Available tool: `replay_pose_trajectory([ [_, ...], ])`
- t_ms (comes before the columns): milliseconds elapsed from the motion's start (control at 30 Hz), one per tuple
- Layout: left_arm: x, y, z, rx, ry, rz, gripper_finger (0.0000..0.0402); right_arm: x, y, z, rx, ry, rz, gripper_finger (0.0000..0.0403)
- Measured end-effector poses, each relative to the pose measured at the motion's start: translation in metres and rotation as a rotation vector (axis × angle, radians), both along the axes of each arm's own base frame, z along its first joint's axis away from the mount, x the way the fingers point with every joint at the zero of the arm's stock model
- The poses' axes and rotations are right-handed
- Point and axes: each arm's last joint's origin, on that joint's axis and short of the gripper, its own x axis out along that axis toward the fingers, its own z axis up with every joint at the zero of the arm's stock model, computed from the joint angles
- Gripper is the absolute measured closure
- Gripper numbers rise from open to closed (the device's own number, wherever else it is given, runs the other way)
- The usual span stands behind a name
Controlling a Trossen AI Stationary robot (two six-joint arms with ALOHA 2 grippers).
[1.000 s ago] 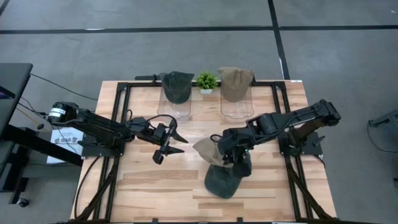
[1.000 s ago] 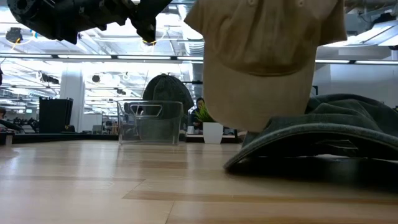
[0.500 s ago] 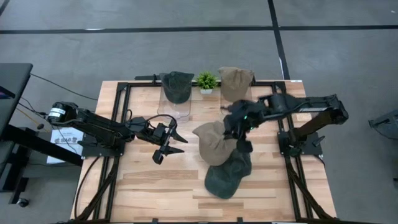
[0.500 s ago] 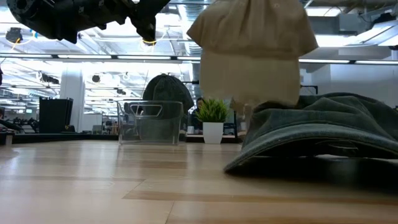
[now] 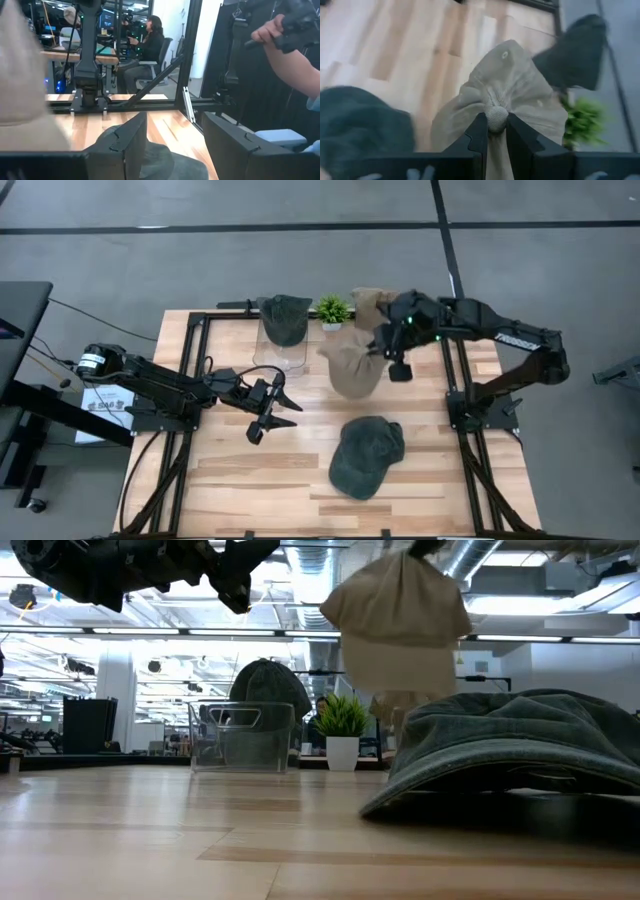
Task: Pick & Place hat
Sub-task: Put the brown cap into the right transparent bin
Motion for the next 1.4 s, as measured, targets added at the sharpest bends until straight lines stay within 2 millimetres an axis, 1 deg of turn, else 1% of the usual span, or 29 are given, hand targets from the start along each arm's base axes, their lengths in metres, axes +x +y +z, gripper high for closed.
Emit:
replay_pose_trajectory([
  [167, 0.0, 0.0, -0.001, -0.001, 0.015, 0.0, 0.0213, -0.008, -0.031, 0.0, -0.094, 0.017, -0.023, 0.0365],
  [367, 0.0, -0.001, -0.003, -0.024, 0.045, -0.004, 0.0213, -0.023, -0.066, 0.0, -0.171, 0.03, -0.027, 0.0365],
  [600, 0.0, -0.002, -0.004, -0.026, 0.048, -0.008, 0.0213, -0.042, -0.097, 0.0, -0.229, 0.027, 0.003, 0.0365],
  [767, -0.001, 0.0, -0.002, -0.016, 0.032, -0.003, 0.0213, -0.054, -0.112, 0.0, -0.25, 0.027, -0.009, 0.0365],
  [1033, -0.005, 0.01, 0.008, -0.016, -0.018, 0.036, 0.0213, -0.072, -0.131, 0.0, -0.288, 0.051, -0.066, 0.0365],
  [1200, -0.005, 0.019, 0.011, -0.018, -0.038, 0.074, 0.0213, -0.078, -0.136, -0.001, -0.283, 0.067, -0.087, 0.0365],
  [1400, -0.004, 0.03, 0.013, -0.018, -0.058, 0.121, 0.0213, -0.078, -0.14, -0.01, -0.219, 0.126, -0.089, 0.0365],
])
